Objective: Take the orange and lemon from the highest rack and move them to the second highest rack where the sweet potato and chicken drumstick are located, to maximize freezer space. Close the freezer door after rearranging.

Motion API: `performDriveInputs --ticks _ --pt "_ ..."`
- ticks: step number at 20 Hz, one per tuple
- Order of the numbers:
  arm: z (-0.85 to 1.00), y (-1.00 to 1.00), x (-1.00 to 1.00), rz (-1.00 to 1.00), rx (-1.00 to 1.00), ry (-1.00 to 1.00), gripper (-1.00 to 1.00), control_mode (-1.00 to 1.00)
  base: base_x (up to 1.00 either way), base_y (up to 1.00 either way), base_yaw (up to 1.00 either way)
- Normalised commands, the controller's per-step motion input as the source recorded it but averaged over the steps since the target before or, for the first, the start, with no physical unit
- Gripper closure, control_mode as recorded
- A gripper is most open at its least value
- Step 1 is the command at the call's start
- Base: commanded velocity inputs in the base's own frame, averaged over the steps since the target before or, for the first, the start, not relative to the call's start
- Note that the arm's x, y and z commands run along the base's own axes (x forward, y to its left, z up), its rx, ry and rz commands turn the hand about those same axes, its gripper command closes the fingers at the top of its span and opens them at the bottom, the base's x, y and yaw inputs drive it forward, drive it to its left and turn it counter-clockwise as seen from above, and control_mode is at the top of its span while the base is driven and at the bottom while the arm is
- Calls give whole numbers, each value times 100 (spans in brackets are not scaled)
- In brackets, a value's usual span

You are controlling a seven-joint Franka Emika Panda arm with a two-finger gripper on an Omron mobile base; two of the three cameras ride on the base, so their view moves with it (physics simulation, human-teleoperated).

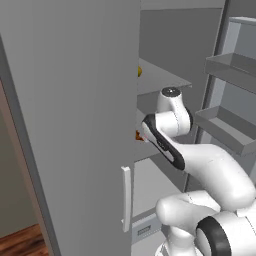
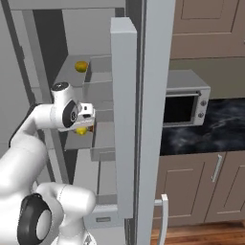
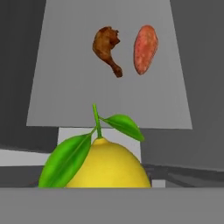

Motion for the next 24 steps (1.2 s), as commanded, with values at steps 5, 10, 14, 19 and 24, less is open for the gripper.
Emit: performDriveInputs --ticks 5,10,14,19,24 --pt "-41 0 70 0 0 0 100 -100 0 0 0" --pt "-39 0 70 0 0 0 100 -100 0 0 0" --pt "-33 0 67 0 0 7 100 -100 0 0 0" --pt "-33 0 58 0 0 14 100 -100 0 0 0" --pt "-42 0 41 2 0 13 100 -100 0 0 0"
